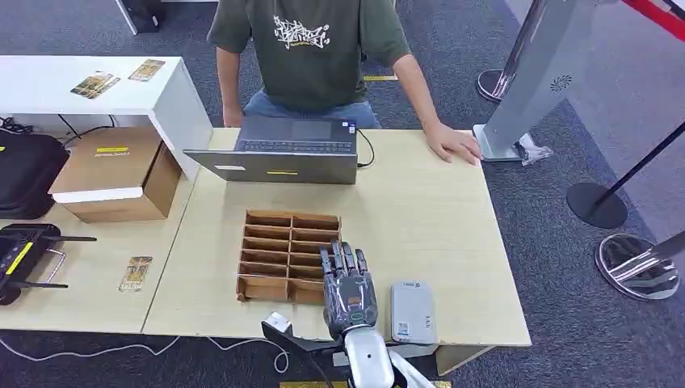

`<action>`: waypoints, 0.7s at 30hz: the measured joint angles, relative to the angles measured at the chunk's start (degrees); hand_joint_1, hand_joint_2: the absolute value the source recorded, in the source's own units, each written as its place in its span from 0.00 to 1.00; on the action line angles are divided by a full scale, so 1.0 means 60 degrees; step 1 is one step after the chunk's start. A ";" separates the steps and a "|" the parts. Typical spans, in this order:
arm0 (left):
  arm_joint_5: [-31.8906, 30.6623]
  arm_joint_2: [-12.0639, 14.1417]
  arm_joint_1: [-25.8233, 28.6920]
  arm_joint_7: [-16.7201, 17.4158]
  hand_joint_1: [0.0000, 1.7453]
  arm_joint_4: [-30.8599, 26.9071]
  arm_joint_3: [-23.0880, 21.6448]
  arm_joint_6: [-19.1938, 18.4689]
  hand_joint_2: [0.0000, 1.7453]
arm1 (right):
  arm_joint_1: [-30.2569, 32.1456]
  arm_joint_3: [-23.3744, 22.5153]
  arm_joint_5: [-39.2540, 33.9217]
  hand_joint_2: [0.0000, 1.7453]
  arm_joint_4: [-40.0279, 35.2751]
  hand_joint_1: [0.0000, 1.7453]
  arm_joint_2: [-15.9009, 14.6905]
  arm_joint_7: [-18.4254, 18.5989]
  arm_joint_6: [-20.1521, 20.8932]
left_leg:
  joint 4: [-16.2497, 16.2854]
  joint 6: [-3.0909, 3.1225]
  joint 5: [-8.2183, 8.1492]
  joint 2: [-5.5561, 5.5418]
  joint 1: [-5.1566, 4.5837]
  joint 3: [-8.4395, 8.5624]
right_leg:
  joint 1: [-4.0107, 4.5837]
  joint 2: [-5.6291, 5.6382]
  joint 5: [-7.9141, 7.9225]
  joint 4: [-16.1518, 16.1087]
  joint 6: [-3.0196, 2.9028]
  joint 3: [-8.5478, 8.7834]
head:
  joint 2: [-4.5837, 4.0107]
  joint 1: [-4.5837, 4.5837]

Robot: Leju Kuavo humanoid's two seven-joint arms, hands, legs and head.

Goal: Pass the card to the sensor for recognition and then transmit it.

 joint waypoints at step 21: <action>-0.0164 -0.0077 -0.0020 0.0168 0.00 0.0000 -0.0262 -0.0015 0.00 | -0.0242 -0.0266 -0.0113 1.00 0.0375 0.00 0.0226 -0.0084 -0.0324 | 0.0000 0.0000 0.0000 -0.0001 -0.0001 -0.0001 | -0.0001 -0.0001 0.0000 0.0000 0.0000 0.0002 | 0.0000 0.0000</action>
